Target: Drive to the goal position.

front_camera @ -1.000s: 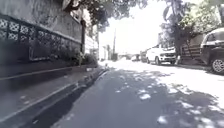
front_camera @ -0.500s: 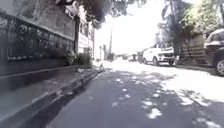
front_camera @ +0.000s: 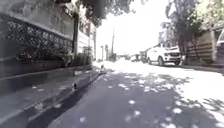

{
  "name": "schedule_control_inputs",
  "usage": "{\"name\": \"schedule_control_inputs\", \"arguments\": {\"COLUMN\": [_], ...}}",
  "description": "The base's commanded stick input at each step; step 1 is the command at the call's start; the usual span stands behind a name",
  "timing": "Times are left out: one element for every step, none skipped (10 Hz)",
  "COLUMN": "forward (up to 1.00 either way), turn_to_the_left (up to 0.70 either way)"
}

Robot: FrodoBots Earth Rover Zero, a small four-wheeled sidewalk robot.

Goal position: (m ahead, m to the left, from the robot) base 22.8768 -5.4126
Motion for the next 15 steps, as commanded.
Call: {"name": "schedule_control_inputs", "arguments": {"forward": [1.00,1.00,1.00,1.00,1.00,1.00,1.00,1.00,1.00,1.00,1.00,1.00,1.00,1.00,1.00], "turn_to_the_left": [0.02,-0.08,-0.26,-0.38,-0.38,-0.38,-0.28,-0.05,0.02,0.02,0.02,0.02,0.02,0.02,0.02]}}
